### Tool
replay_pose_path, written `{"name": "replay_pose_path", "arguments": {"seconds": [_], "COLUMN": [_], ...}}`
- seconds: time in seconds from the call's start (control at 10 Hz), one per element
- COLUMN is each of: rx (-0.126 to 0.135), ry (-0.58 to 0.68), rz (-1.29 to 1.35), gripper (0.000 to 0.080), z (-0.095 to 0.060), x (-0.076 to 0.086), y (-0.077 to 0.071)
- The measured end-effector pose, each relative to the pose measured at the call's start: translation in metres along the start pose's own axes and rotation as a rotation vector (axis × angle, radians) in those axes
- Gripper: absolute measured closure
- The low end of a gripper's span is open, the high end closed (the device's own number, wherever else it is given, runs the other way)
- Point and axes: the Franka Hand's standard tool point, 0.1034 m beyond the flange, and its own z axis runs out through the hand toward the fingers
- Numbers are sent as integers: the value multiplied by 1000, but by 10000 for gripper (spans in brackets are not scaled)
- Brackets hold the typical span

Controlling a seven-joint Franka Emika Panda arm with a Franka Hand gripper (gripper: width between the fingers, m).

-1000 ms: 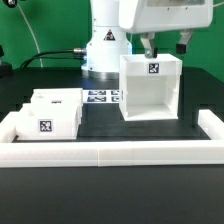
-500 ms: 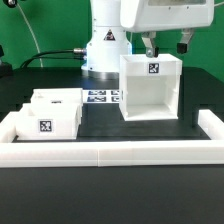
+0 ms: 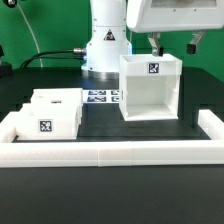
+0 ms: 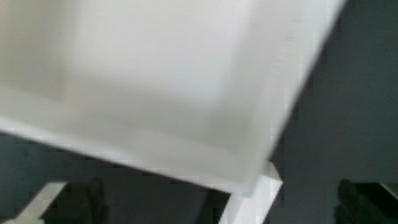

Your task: Assemble drawer

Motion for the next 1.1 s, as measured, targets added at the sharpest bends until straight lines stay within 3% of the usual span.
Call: {"name": "replay_pose_path", "arguments": {"seconds": [0.2,0.7,0.9,1.1], "rx": [16,17,60,75], "ry": [-17,-10,11,0], "rz": [76,76,234,303], "gripper": [150,150,150,150], "z": [3,7,13,21], "x": [-5,-8,-19,-28], "y": [-4,-5,-8,-13]}}
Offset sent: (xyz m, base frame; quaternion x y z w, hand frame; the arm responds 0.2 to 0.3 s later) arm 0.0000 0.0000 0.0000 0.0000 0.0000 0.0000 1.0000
